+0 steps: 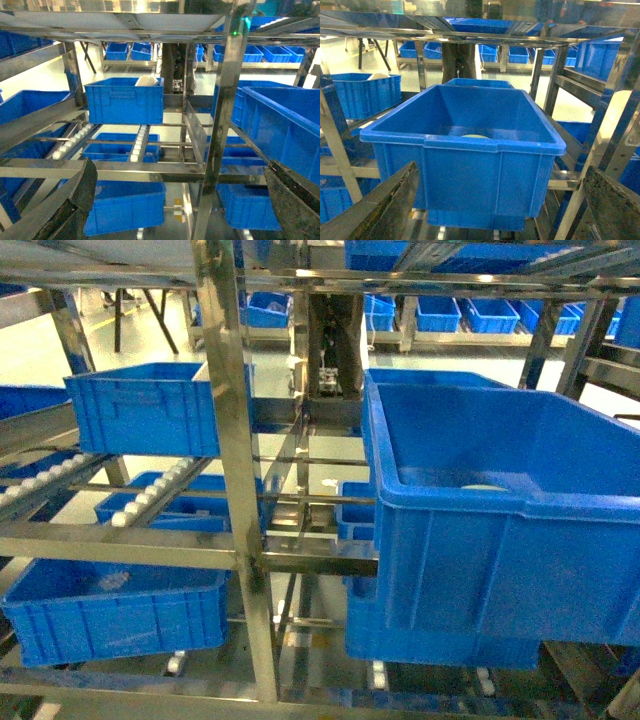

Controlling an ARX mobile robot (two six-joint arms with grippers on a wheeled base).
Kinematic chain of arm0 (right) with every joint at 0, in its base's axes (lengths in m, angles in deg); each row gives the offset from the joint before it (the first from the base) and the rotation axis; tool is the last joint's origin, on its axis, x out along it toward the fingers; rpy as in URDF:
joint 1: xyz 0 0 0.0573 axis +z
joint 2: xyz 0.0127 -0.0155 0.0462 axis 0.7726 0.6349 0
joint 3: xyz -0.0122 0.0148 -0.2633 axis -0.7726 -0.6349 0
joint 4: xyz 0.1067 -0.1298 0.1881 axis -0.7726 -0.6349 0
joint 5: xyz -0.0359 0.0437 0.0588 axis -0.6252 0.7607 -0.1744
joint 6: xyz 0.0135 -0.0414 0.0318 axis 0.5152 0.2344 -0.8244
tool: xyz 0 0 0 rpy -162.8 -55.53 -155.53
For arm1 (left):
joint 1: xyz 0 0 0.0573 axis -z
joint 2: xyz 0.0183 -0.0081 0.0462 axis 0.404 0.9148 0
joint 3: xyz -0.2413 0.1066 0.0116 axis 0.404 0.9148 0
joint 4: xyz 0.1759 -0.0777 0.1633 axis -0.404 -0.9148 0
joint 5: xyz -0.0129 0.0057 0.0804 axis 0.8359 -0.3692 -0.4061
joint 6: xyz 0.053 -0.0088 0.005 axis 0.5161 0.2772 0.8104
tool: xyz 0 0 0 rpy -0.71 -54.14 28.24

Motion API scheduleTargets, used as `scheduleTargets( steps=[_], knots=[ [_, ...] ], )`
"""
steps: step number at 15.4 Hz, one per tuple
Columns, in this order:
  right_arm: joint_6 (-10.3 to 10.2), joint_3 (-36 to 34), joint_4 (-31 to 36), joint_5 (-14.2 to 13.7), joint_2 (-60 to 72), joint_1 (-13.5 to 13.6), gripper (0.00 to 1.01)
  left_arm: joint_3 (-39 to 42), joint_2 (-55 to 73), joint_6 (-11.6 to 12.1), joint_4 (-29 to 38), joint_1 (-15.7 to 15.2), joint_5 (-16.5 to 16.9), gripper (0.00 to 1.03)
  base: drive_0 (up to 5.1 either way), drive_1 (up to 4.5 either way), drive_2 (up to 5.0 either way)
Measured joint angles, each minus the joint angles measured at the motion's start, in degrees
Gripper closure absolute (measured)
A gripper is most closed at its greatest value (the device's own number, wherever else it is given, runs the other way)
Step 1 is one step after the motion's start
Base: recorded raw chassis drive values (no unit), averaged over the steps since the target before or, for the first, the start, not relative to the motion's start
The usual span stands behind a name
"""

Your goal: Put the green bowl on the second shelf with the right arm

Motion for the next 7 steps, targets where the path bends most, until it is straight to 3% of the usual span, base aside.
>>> scheduleTargets(
  steps=[7],
  knots=[
    [0.0,0.0,0.1,0.0,0.0,0.0,0.03,0.0,0.0,0.0,0.1,0.0,0.1,0.05,0.0,0.00,0.0]
  ],
)
